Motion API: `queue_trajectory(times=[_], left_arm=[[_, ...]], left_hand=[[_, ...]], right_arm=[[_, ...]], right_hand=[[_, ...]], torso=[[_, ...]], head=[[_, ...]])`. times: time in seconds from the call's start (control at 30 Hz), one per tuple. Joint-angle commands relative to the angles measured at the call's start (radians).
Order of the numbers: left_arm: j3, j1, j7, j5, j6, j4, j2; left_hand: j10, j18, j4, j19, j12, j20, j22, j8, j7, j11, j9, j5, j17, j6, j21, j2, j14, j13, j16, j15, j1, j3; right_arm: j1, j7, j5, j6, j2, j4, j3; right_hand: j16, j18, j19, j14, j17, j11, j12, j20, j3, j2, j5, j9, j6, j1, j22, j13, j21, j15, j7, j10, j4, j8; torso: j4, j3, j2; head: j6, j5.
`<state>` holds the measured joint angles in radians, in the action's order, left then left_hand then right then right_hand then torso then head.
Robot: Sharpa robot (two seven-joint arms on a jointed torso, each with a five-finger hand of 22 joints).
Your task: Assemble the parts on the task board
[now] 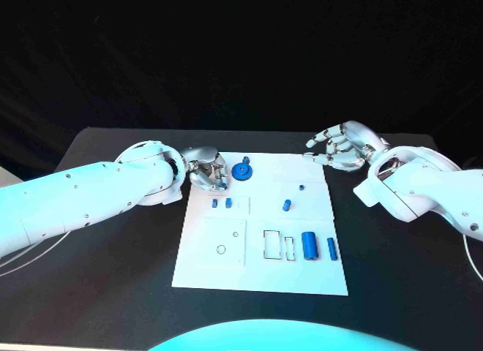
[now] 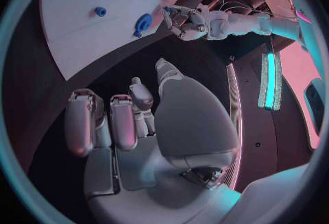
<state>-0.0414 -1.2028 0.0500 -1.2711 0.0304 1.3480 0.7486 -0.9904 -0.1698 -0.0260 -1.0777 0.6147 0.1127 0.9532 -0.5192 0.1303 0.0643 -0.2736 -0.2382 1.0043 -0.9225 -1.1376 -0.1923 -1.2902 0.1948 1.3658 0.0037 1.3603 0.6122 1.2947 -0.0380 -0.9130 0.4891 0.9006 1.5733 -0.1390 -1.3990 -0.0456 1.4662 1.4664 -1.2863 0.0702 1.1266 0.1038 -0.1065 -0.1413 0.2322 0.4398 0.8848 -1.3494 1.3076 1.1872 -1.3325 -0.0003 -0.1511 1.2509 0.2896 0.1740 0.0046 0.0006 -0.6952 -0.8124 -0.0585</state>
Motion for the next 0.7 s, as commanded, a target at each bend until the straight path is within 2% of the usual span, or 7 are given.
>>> queue_trajectory(times=[0.03,0.37,0.7], left_arm=[[0.001,0.000,0.000,0.002,-0.017,0.000,-0.003],[-0.001,0.000,-0.003,0.012,-0.014,-0.009,-0.014],[-0.004,0.001,0.001,0.005,-0.024,-0.024,-0.025]], left_hand=[[-0.005,0.020,0.000,-0.009,-0.004,0.001,0.001,-0.006,-0.001,0.001,-0.013,-0.003,0.000,-0.008,-0.001,0.004,-0.004,-0.002,0.005,0.000,-0.004,-0.006],[-0.005,0.020,0.000,-0.009,-0.004,0.001,0.001,-0.006,-0.001,0.001,-0.013,-0.003,0.000,-0.008,-0.001,0.004,-0.004,-0.002,0.005,0.000,-0.004,-0.006],[-0.008,0.020,0.001,-0.010,-0.006,0.001,0.003,-0.004,-0.002,0.000,-0.014,-0.003,0.001,-0.010,-0.001,0.004,-0.005,-0.002,0.006,-0.001,-0.004,-0.006]], right_arm=[[-0.001,0.010,-0.013,-0.001,0.000,0.002,0.000],[-0.001,0.010,-0.016,-0.002,0.000,0.002,0.000],[-0.001,0.010,-0.016,-0.004,0.000,0.003,0.000]], right_hand=[[0.002,-0.005,0.002,0.032,0.001,-0.003,-0.001,-0.006,-0.005,0.001,0.006,-0.001,-0.005,-0.011,0.169,-0.001,0.007,-0.008,-0.002,0.002,0.000,0.007],[0.002,-0.005,0.002,0.032,0.001,-0.003,-0.001,-0.006,-0.005,0.001,0.006,-0.001,-0.005,-0.011,0.169,-0.001,0.007,-0.008,-0.002,0.002,0.000,0.007],[0.002,-0.005,0.002,0.032,0.001,-0.003,-0.001,-0.006,-0.005,0.001,0.006,-0.001,-0.005,-0.011,0.169,-0.001,0.007,-0.008,-0.002,0.002,0.000,0.007]], torso=[[0.0004,-0.0001,0.000],[-0.0009,-0.0006,-0.001],[0.0007,-0.0006,0.000]], head=[[0.000,0.000],[0.000,0.001],[-0.002,0.003]])
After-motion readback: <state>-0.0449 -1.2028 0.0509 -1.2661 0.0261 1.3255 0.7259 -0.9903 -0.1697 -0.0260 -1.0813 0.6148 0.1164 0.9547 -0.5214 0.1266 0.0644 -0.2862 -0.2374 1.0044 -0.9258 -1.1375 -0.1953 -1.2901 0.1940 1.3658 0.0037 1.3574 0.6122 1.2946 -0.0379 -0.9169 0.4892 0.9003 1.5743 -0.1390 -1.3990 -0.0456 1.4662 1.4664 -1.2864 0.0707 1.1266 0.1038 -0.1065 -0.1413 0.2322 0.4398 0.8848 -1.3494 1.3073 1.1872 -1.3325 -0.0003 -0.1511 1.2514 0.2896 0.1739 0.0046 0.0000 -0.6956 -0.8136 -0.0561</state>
